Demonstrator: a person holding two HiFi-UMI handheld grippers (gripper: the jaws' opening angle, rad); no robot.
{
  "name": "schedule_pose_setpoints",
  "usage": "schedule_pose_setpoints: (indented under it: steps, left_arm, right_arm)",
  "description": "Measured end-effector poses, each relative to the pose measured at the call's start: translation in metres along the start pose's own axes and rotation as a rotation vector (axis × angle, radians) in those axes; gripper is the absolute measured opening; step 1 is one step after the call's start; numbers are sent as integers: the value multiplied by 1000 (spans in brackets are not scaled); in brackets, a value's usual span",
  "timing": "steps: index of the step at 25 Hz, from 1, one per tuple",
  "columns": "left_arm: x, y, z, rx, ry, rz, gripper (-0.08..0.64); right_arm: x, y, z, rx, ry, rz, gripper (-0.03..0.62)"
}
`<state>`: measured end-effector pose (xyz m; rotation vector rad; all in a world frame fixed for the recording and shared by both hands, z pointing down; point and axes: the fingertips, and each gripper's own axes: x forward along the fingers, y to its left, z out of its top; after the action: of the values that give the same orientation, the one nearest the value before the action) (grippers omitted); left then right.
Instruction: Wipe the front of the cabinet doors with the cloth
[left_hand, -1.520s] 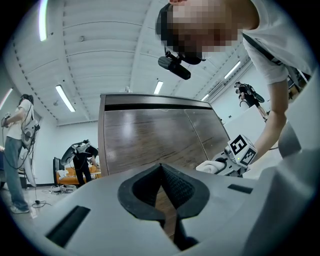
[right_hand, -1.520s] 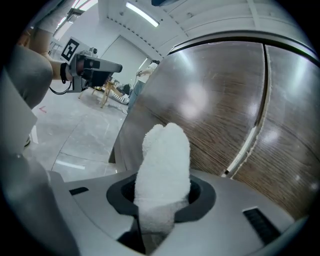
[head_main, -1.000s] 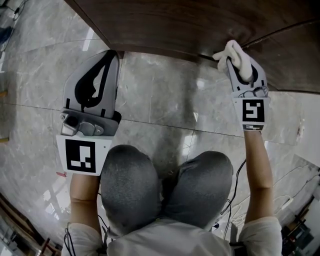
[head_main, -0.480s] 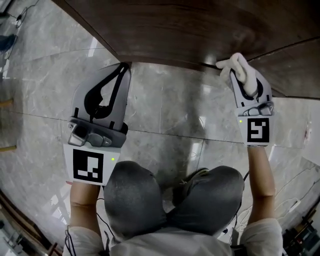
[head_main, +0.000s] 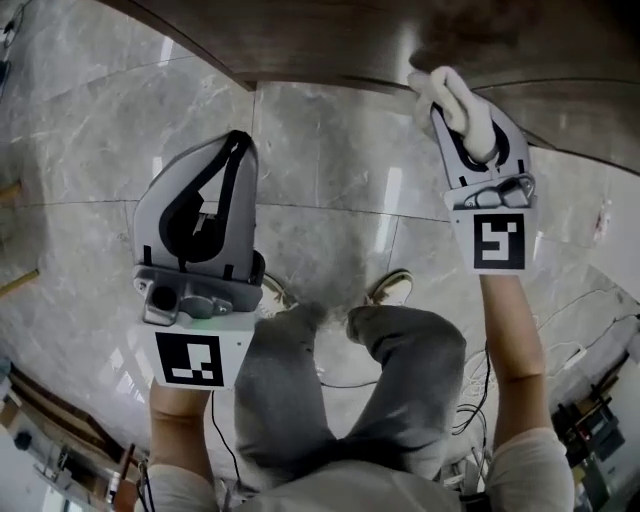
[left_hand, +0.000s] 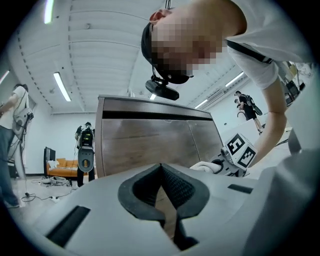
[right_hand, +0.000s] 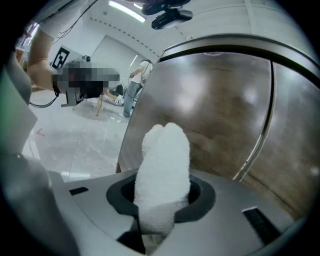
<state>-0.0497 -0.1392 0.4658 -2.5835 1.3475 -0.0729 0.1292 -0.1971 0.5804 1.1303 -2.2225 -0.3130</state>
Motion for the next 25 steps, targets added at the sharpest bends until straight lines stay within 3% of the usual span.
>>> schedule_pose_setpoints:
  steps: [7, 14, 25]
  left_arm:
    - [-28, 24, 100, -54, 99, 9, 18]
    - [-39, 27, 223, -100, 119, 19, 18]
    - [-76, 54, 418, -111, 180, 32, 18]
  right_arm:
    - [-68, -18, 101, 110, 5, 1, 135]
    - [-157, -60, 196, 170, 10, -16, 135]
    - [-295, -123, 365, 276, 10, -75, 135]
